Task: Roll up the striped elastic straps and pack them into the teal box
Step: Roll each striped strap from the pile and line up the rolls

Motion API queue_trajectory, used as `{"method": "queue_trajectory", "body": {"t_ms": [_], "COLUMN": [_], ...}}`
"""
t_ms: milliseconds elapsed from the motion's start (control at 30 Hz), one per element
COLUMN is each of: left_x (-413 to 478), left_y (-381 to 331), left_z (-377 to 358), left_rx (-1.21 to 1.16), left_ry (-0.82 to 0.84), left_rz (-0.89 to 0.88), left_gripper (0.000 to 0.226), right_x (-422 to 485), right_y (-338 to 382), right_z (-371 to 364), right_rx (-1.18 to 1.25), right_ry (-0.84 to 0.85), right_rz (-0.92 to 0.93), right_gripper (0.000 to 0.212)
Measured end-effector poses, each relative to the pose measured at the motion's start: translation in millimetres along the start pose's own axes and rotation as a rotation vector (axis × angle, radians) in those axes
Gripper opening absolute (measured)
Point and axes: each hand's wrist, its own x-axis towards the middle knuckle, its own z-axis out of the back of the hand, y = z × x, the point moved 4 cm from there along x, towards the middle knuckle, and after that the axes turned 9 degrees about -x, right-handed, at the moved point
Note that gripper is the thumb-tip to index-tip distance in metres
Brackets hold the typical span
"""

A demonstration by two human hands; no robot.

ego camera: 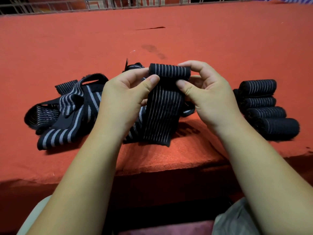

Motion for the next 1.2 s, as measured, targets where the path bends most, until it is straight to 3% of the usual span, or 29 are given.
{"method": "queue_trajectory", "body": {"t_ms": [367, 533, 667, 1200], "left_x": [3, 2, -2, 2], "left_y": [-2, -3, -2, 3], "left_z": [-1, -1, -4, 1], "left_rx": [-0.106, -0.145, -0.134, -0.085], "left_ry": [0.012, 0.013, -0.030, 0.039], "left_rz": [0.060, 0.068, 0.075, 0.087], "left_gripper": [0.015, 0.018, 0.007, 0.028], "right_x": [0, 1, -2, 3], "right_y": [-2, -3, -1, -10], "right_z": [-2, -2, -3, -2], "right_rx": [-0.021, -0.029, -0.023, -0.037], "right_ry": [0.015, -0.055, -0.053, -0.038], "right_rz": [-0.004, -0.032, -0.015, 0.005], "right_gripper": [0.034, 0.020, 0.019, 0.029]}}
